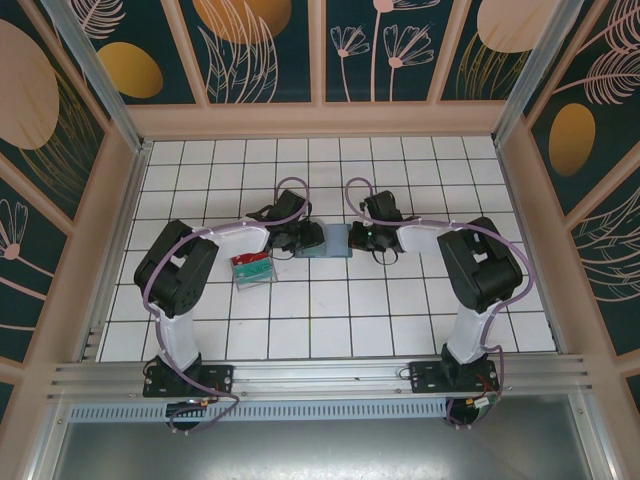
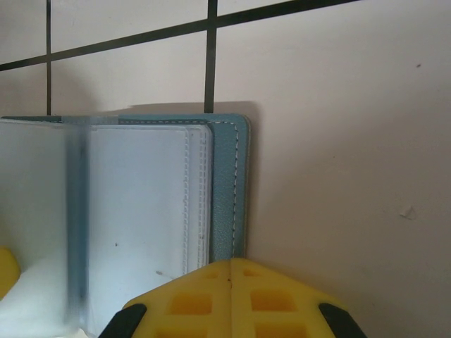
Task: Take the credit cards out of the card holder
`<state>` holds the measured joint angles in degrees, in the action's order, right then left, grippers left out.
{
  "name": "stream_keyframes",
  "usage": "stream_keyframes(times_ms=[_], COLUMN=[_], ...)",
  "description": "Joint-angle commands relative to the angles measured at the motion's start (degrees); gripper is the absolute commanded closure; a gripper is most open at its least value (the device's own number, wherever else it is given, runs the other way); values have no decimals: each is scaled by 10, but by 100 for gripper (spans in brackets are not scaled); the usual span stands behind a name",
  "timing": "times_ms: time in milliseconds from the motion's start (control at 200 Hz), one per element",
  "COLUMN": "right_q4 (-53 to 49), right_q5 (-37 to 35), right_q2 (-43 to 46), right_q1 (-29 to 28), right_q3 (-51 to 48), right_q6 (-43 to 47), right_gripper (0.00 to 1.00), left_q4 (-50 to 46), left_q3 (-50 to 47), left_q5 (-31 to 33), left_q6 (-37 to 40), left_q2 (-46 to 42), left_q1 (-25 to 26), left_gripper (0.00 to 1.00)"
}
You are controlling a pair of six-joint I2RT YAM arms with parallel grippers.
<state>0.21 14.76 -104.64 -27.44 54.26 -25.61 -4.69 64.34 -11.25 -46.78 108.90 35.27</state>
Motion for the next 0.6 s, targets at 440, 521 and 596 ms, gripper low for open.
stream_keyframes(times_ms=[440,521,596], right_q4=[-2,-2,-2], right_q5=[8,10,13], right_q2=[-12,-8,-1], right_q1=[-1,3,6], right_q3=[-2,-1,0], right_q6=[-12,-13,-15], right_gripper=[100,100,100], left_q4=[66,63,57], left_q3=[38,39,38], left_q5=[-99,-96,-90], left_q6=[-1,-2,5], left_q2=[-5,-6,-14], left_q1=[27,28,28], left_gripper=[60,61,61])
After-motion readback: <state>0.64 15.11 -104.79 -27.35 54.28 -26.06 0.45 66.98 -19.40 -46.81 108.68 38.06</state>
